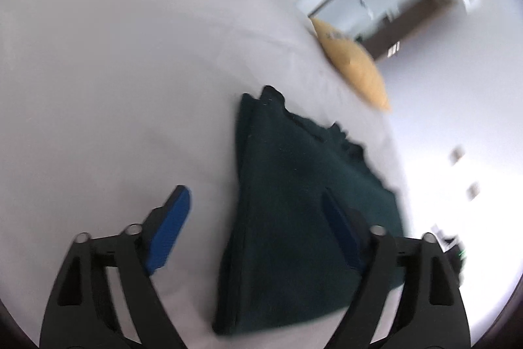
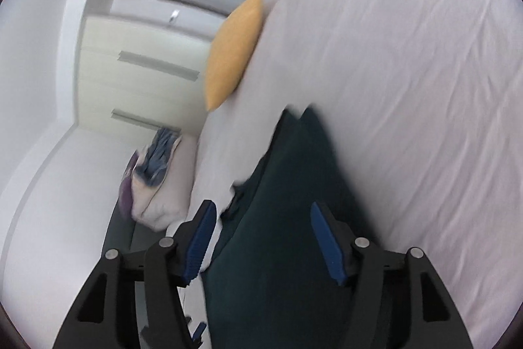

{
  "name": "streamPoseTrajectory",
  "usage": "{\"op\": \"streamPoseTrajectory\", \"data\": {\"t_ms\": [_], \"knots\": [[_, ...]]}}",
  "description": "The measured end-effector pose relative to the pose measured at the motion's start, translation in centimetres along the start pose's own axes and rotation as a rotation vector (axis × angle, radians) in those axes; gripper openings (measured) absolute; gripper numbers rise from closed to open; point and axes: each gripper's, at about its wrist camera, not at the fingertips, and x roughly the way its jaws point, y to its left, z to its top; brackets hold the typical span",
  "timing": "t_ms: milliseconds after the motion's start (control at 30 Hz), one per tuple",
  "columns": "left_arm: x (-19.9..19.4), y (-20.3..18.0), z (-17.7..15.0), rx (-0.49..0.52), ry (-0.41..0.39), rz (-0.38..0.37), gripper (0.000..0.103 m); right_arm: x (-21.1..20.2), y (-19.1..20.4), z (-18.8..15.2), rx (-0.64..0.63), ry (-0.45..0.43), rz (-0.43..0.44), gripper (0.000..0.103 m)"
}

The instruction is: Fold small clothes

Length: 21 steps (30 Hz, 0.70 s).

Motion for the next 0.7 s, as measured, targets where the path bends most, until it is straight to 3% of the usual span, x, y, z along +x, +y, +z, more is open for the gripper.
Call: {"op": "streamPoseTrajectory", "data": {"t_ms": [100, 200, 367, 500, 700], "knots": [[-1.2, 1.8, -0.6, -0.076, 0.034, -0.043, 0.094, 0.4, 2.2, -2.2, -0.071, 0.069, 0.015, 0.065], [-0.9, 2.9, -1.6, -0.132, 0.123, -0.100, 0.094, 0.8, 3.9, -4.7, -0.116, 0.160, 0.053, 0.065], [1.5, 2.0, -2.0, -0.118, 0.231, -0.135, 0.094, 2.5, 6.8, -7.8, -0.176, 0.248, 0.084, 0.065], [3.7, 2.8, -1.0, -0.195, 0.312, -0.188, 0.094, 3.0, 8.2, -9.5, -0.210, 0.288, 0.094, 0.065], [7.2, 2.1, 0.0, -0.224, 0.437, -0.229, 0.093, 4.6, 9.2, -10.7, -0.217, 0.325, 0.108, 0.065]]}}
